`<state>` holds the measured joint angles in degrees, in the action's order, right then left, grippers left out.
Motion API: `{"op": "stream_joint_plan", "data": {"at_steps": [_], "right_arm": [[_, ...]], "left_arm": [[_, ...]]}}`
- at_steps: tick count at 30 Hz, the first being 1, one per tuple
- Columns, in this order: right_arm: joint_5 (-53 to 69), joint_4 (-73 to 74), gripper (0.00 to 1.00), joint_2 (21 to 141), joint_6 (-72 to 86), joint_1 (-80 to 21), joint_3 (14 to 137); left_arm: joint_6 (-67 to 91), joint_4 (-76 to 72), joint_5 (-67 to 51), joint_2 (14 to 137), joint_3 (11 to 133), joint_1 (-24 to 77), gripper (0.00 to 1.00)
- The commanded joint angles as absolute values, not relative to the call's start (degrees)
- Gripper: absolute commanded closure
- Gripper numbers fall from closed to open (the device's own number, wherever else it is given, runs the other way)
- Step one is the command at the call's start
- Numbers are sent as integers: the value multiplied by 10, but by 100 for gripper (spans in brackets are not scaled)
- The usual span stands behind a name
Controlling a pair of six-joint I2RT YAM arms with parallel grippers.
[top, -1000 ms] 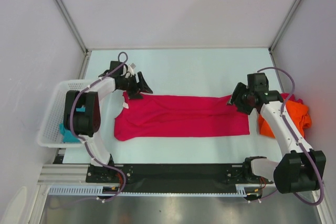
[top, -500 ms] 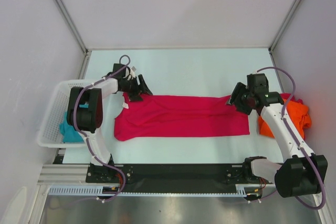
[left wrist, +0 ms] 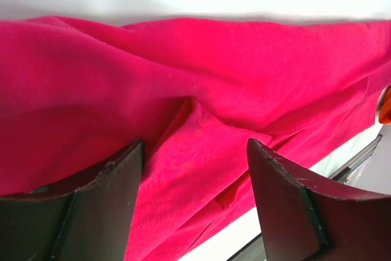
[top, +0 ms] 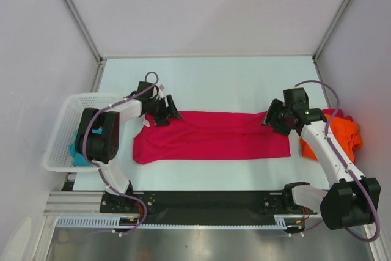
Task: Fold and stack the t-shirts
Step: Fold the other side of the tshirt into a rectangle
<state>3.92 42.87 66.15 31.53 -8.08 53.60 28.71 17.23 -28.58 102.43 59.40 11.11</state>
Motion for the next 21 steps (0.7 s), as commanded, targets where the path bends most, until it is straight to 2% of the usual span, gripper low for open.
{"op": "stream_joint_plan", "data": {"at_steps": [1,5,7,8,11,14,21], "right_arm": [[34,415,38,664,321,-84,537],[30,414,39,665,317,-84,535],[32,412,39,669,318,-84,536],[33,410,39,670,319,-84,535],[35,407,39,674,318,-84,535],[37,404,39,675,317,-85,533],[41,403,39,672,310,-84,528]], "left_arm": [[299,152,-277,1020,585,112,27],[301,150,-272,1016,579,116,32],[303,150,-273,1011,578,118,56],[304,153,-273,1006,578,120,73],[301,163,-272,986,577,126,88],[297,181,-267,957,576,133,95],[291,236,-246,827,556,163,96]]}}
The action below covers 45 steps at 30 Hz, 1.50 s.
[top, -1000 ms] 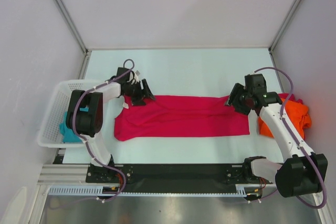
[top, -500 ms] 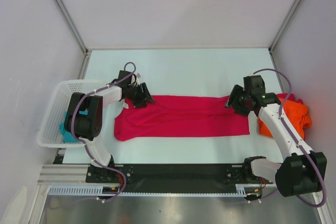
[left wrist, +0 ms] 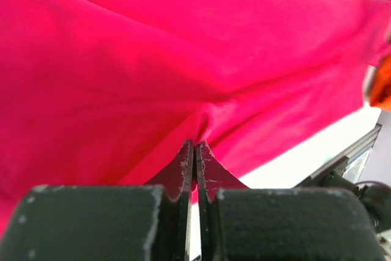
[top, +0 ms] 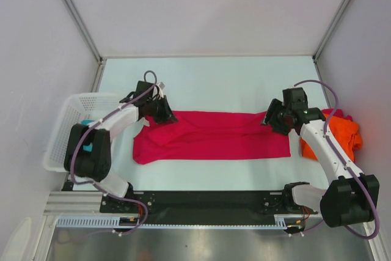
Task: Fold and stack the t-shirts
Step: Fold the other side of the tshirt into a rectangle
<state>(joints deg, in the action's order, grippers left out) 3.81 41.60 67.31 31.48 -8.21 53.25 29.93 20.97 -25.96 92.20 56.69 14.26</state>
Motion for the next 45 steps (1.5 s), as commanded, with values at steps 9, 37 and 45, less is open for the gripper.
{"op": "stream_joint_plan", "data": {"at_steps": [9,37,45], "right_arm": [[51,408,39,679,292,-86,533],[32,453,39,668,271,-96,564],[41,456,39,664,262,-93,570]], "left_arm": [[322,265,-222,652,418,214,92],[390,374,25,663,414,242,23],[364,348,72,786,477,243,23]]}}
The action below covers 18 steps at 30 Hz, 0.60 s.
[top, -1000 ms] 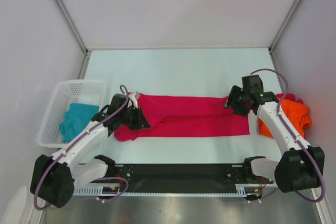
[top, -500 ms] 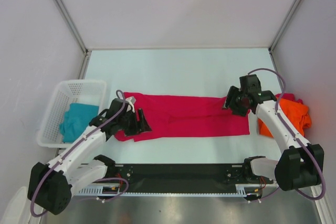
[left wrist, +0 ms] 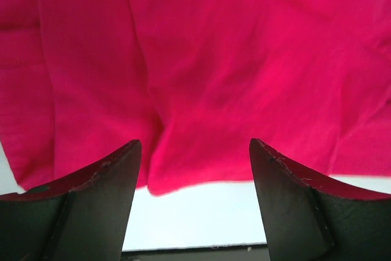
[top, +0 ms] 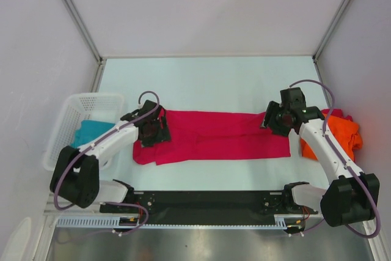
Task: Fold and stack the t-shirts
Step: Fold the other side of the tshirt into a rectangle
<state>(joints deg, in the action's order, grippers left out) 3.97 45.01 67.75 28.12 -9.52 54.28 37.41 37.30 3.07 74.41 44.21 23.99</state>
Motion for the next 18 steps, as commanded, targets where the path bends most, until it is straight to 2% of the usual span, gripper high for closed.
{"op": "stream_joint_plan", "data": {"at_steps": [1,6,12,18], "right_arm": [[41,456,38,664,261,-92,570],[40,456,39,666,252,-81,563],[47,451,39,669,250,-69,558],[47,447,39,674,249,-68,557]], "left_arm": [[362,343,70,795,479,243,23],[358,320,70,844,477,242,23],[358,316,76,847,479,241,25],[359,324,76,833,492,240,38]]}}
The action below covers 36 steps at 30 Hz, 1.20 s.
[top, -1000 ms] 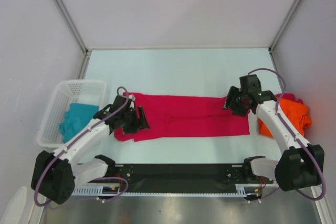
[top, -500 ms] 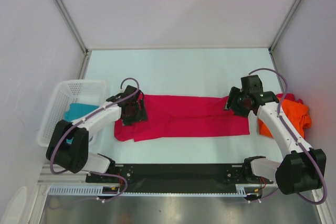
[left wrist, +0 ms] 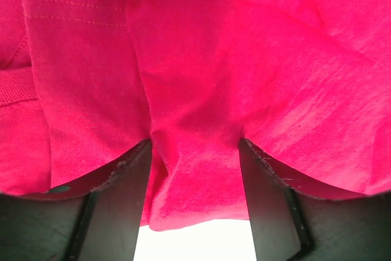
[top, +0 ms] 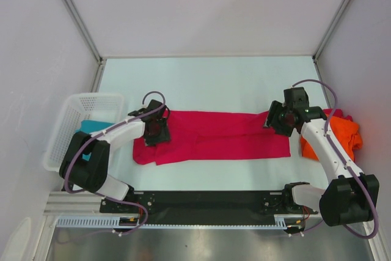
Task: Fold and stack the t-shirts
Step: Fold the other side of the tshirt into a rectangle
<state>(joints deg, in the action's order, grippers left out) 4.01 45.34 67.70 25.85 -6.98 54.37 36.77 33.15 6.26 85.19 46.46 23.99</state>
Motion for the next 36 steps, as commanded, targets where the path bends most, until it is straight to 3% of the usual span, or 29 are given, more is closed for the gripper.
{"op": "stream_joint_plan", "data": {"at_steps": [1,7,11,12,19,25,36], "right_arm": [[48,446,39,674,249,-68,555],[52,441,39,676,248,-68,549],[53,440,39,676,247,-68,548],[53,440,39,678,247,-68,548],[53,440,39,678,244,-63,547],[53,440,39,678,244,-62,547],[36,440,37,686,249,-61,546]], "left_arm": [[359,325,76,831,493,240,39],[363,330,83,819,486,239,46],[364,326,78,823,480,238,69],[364,324,76,824,479,238,81],[361,321,70,833,481,237,99],[351,356,90,817,497,223,100],[306,394,81,733,498,107,100]]}}
